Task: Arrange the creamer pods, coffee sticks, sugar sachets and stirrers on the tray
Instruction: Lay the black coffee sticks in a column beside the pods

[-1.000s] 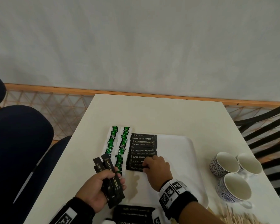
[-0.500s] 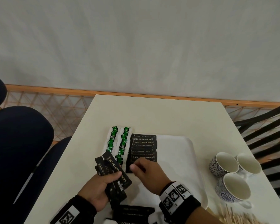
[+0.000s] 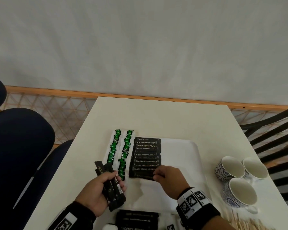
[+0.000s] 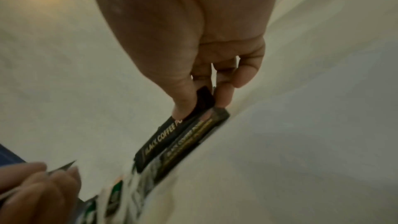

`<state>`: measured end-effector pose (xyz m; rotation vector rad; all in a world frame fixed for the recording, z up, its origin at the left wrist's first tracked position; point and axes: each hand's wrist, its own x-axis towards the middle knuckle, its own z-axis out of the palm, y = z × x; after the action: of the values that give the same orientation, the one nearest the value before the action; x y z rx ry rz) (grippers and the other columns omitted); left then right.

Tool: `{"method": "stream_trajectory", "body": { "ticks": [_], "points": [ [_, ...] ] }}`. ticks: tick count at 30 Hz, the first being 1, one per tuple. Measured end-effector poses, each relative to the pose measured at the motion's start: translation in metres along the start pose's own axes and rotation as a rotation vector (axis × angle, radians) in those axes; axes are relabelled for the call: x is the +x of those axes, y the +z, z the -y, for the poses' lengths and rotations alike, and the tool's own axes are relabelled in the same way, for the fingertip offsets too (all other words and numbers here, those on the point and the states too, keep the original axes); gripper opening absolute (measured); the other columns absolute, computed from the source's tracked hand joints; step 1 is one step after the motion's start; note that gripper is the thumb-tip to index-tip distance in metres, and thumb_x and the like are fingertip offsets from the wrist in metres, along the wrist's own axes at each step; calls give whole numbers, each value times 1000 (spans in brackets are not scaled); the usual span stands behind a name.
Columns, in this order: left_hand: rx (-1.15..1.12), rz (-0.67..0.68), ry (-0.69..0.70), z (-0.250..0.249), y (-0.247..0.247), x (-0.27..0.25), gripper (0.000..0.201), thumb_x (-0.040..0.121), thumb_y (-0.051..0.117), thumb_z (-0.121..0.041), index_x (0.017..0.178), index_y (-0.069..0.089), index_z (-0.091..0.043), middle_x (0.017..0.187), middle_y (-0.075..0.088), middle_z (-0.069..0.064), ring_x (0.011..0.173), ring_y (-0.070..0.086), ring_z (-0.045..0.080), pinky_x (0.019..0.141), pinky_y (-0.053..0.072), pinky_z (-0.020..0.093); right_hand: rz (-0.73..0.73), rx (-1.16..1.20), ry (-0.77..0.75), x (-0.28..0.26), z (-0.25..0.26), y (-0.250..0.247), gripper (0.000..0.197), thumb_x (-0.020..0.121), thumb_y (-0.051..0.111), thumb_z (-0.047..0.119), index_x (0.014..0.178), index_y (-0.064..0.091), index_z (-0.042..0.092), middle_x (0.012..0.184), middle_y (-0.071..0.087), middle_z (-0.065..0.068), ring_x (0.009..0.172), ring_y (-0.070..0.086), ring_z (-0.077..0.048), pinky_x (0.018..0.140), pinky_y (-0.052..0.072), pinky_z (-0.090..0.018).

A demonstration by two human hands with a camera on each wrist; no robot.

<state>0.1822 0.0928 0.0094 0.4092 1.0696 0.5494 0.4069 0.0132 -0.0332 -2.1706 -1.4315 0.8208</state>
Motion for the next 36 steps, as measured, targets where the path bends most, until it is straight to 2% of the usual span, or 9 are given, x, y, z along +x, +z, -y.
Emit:
{"method": "stream_trajectory", "body": {
  "ticks": [6,11,15,18,20,24,27,31,36],
  "points": [
    [12,-27,-4,3,3,2,15,93,50,-7,104,59,-1,69,61,14,54,65,27,61,60,42,3,-96,27,5,-9,19,10,86,61,35,89,67,28,90,66,8,87,61,-14,81,50,-31],
    [63,-26,13,2,-1,3,15,92,52,-8,103,62,-3,63,65,16,56,67,30,78,53,46,-67,-151,-23,7,-6,25,10,89,56,35,94,62,28,93,51,8,93,54,-16,82,47,-32],
    [84,-6,16,2,-2,2,18,89,57,-8,104,65,-3,81,62,21,71,64,33,71,53,44,-107,-181,-42,8,-3,26,12,88,57,36,97,59,29,97,49,7,95,51,-17,83,46,-33],
    [102,13,33,3,-2,1,25,82,62,-6,106,69,-5,87,59,15,83,57,31,78,50,45,-131,-215,-60,8,-2,28,15,90,55,37,101,56,27,99,46,7,96,50,-18,83,46,-31],
    [136,21,44,3,0,0,28,78,65,-6,105,70,-7,85,59,12,84,55,30,79,47,44,-140,-251,-74,8,-1,29,15,91,52,37,102,54,26,104,48,5,97,50,-18,83,45,-32],
    [140,25,39,3,3,-2,22,80,65,-3,101,70,-5,77,62,11,74,56,27,67,53,39,-161,-267,-88,6,5,31,15,91,51,37,100,52,25,106,49,4,97,49,-18,84,46,-32],
    [137,37,26,3,3,-2,28,70,70,-4,98,70,-3,69,63,13,65,56,23,63,57,37,-164,-114,-177,2,18,25,15,92,51,41,94,54,26,96,52,9,88,49,-12,78,45,-27],
    [173,64,20,5,4,-1,29,68,71,-4,96,67,0,76,63,17,67,58,25,58,57,34,155,287,-216,-12,47,13,15,90,61,42,90,60,27,81,67,7,68,57,1,66,45,-13],
    [212,78,-1,7,6,0,29,69,70,-3,97,65,5,80,66,21,69,64,27,59,57,33,208,434,-192,-20,52,11,13,86,67,20,84,54,22,75,71,-1,64,66,-8,64,52,-21]
  ]
}}
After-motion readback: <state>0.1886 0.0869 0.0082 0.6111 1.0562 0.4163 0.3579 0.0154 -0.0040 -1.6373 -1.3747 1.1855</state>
